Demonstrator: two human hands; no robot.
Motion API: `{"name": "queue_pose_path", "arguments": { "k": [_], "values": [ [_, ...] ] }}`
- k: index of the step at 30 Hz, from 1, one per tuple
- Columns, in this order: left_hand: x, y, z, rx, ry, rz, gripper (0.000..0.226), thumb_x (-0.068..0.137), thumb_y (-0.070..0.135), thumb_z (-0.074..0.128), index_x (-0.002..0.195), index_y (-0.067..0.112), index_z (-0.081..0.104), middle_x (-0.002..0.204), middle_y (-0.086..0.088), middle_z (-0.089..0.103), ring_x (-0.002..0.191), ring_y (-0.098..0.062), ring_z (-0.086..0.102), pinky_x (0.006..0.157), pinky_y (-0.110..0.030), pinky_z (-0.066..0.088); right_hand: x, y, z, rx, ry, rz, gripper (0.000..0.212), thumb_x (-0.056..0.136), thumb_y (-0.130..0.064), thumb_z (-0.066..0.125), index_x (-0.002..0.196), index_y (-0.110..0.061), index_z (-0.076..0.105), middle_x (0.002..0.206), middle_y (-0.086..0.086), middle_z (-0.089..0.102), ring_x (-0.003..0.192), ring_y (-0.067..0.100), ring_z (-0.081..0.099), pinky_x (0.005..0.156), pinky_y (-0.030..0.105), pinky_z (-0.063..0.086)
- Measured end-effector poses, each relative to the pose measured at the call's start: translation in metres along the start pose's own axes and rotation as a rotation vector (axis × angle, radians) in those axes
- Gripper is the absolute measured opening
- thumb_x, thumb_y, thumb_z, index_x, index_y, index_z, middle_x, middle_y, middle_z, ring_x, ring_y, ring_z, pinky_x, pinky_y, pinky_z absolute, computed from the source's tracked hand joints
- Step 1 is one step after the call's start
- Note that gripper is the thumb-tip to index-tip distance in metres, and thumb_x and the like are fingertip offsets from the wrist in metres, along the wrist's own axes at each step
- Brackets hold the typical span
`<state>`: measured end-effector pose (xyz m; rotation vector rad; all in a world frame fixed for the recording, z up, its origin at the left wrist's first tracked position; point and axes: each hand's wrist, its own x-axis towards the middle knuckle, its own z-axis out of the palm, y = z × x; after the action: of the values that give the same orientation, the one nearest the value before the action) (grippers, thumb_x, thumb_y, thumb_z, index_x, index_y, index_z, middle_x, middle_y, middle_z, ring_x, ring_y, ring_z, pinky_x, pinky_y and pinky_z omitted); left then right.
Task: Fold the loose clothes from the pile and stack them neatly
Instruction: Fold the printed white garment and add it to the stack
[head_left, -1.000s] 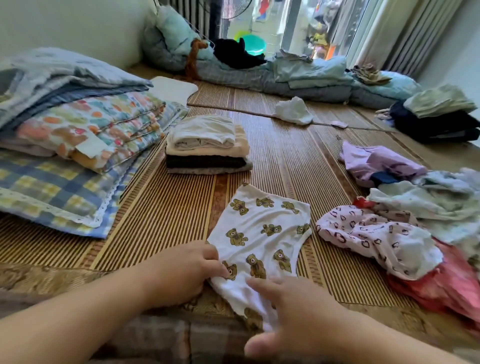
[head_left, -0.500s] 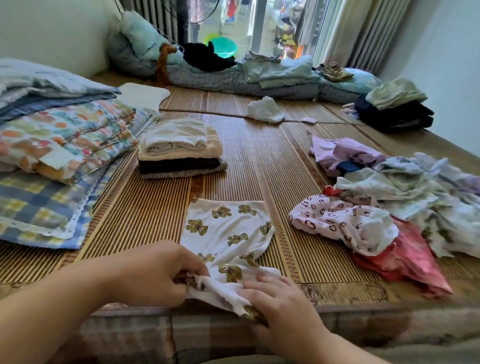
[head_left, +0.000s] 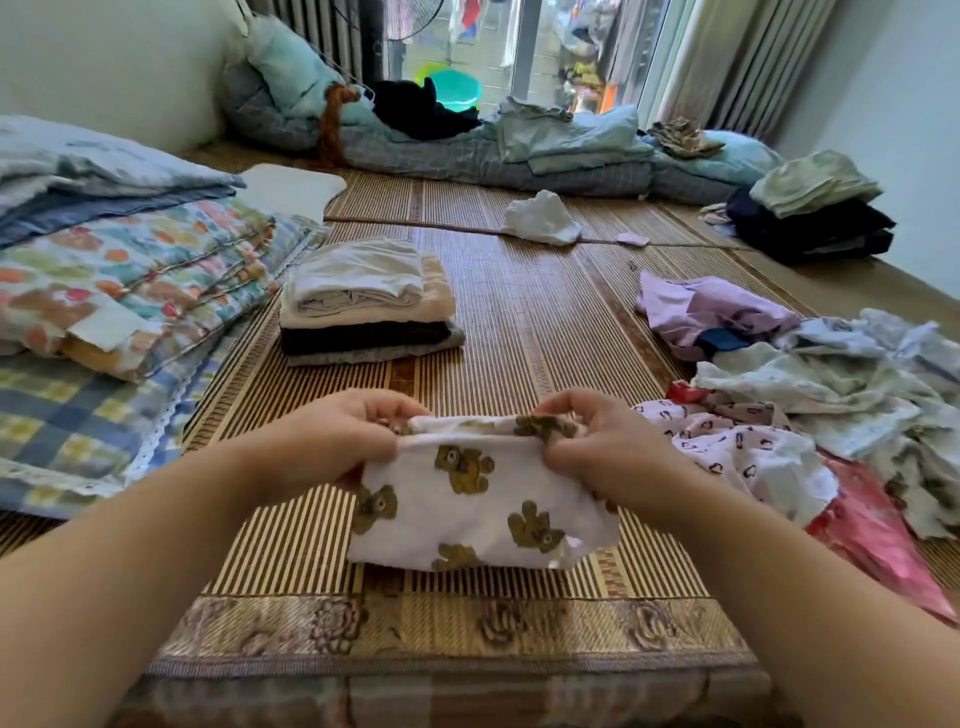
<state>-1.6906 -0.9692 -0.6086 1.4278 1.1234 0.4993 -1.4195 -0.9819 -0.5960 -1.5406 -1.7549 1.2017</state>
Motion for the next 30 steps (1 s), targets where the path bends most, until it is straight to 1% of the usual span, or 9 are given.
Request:
{"name": "queue_pose_path", "arguments": {
  "k": [4, 6, 9, 12, 14, 18, 22, 26, 30],
  "values": [
    [0.043, -0.018, -0.005, 0.027, 0.431, -0.087, 0.034, 0.087, 0.023, 0.062, 0.120, 0.028, 0.058, 0.102, -0.005, 0.066, 0.082, -0.018, 0.069, 0.062, -0.031, 0.058, 0.048, 0.013, 0.003, -0.024, 0.196, 0.053, 0.048, 0.086, -0.019, 0.068, 0.130, -0.026, 0.048, 0.106, 0.003, 0.062, 0.085, 0.019, 0.066, 0.073, 0.037, 0.059],
    [0.055, -0.026, -0.007, 0.179, 0.554, -0.118, 0.047, 0.089, 0.033, 0.061, 0.134, 0.029, 0.047, 0.116, -0.003, 0.063, 0.091, -0.015, 0.064, 0.068, -0.030, 0.056, 0.064, 0.027, 0.007, -0.060, 0.272, 0.096, 0.059, 0.087, -0.021, 0.068, 0.139, -0.023, 0.040, 0.102, 0.002, 0.063, 0.082, 0.016, 0.065, 0.068, 0.032, 0.058],
    [0.061, -0.034, -0.008, 0.549, 0.552, -0.248, 0.066, 0.085, 0.044, 0.063, 0.143, 0.026, 0.037, 0.116, 0.001, 0.062, 0.078, -0.005, 0.056, 0.054, -0.022, 0.041, 0.079, 0.046, 0.011, -0.175, 0.300, 0.202, 0.060, 0.089, -0.027, 0.066, 0.141, -0.016, 0.039, 0.112, 0.004, 0.063, 0.086, 0.017, 0.065, 0.072, 0.034, 0.056],
    [0.059, -0.037, -0.005, 0.742, 0.466, -0.378, 0.080, 0.078, 0.054, 0.063, 0.145, 0.023, 0.033, 0.128, 0.000, 0.059, 0.096, -0.012, 0.058, 0.068, -0.027, 0.046, 0.081, 0.056, 0.019, -0.301, 0.214, 0.327, 0.069, 0.081, -0.055, 0.067, 0.132, -0.013, 0.050, 0.113, 0.003, 0.062, 0.101, 0.019, 0.060, 0.079, 0.032, 0.048],
    [0.060, -0.037, 0.001, 0.674, 0.370, -0.347, 0.084, 0.078, 0.052, 0.066, 0.147, 0.023, 0.029, 0.122, 0.002, 0.063, 0.099, -0.013, 0.063, 0.080, -0.031, 0.054, 0.080, 0.058, 0.028, -0.480, 0.152, 0.363, 0.068, 0.070, -0.070, 0.067, 0.110, -0.015, 0.065, 0.102, 0.001, 0.067, 0.097, 0.020, 0.063, 0.081, 0.031, 0.050],
    [0.063, -0.032, 0.020, 0.552, 0.288, -0.250, 0.097, 0.083, 0.027, 0.069, 0.151, 0.035, 0.001, 0.077, -0.001, 0.066, 0.051, -0.006, 0.056, 0.043, -0.020, 0.045, 0.077, 0.056, 0.043, -0.579, 0.148, 0.317, 0.050, 0.073, -0.058, 0.071, 0.099, -0.015, 0.064, 0.101, 0.001, 0.066, 0.089, 0.018, 0.059, 0.077, 0.032, 0.051],
    [0.052, -0.029, 0.016, -0.096, 0.239, -0.274, 0.095, 0.084, 0.003, 0.067, 0.147, 0.050, 0.013, 0.141, -0.017, 0.042, 0.089, -0.030, 0.069, 0.071, -0.042, 0.060, 0.073, 0.052, 0.043, -0.392, 0.186, 0.222, 0.047, 0.081, -0.035, 0.070, 0.120, -0.020, 0.048, 0.100, -0.005, 0.058, 0.080, 0.010, 0.054, 0.058, 0.023, 0.041],
    [0.038, -0.027, 0.006, -0.449, 0.133, -0.287, 0.086, 0.085, -0.005, 0.061, 0.145, 0.046, 0.026, 0.143, -0.021, 0.039, 0.092, -0.039, 0.070, 0.076, -0.050, 0.058, 0.067, 0.053, 0.039, -0.357, 0.097, 0.128, 0.101, 0.083, -0.030, 0.071, 0.151, -0.041, -0.003, 0.098, -0.010, 0.058, 0.072, 0.005, 0.057, 0.057, 0.015, 0.042],
    [0.032, -0.033, 0.011, -0.385, 0.079, -0.323, 0.060, 0.089, 0.004, 0.057, 0.138, 0.036, 0.045, 0.133, -0.010, 0.053, 0.094, -0.029, 0.070, 0.070, -0.037, 0.058, 0.066, 0.047, 0.035, -0.392, -0.123, 0.140, 0.064, 0.082, -0.029, 0.072, 0.137, -0.045, 0.043, 0.119, -0.008, 0.059, 0.085, 0.006, 0.062, 0.075, 0.025, 0.058]
  ]
}}
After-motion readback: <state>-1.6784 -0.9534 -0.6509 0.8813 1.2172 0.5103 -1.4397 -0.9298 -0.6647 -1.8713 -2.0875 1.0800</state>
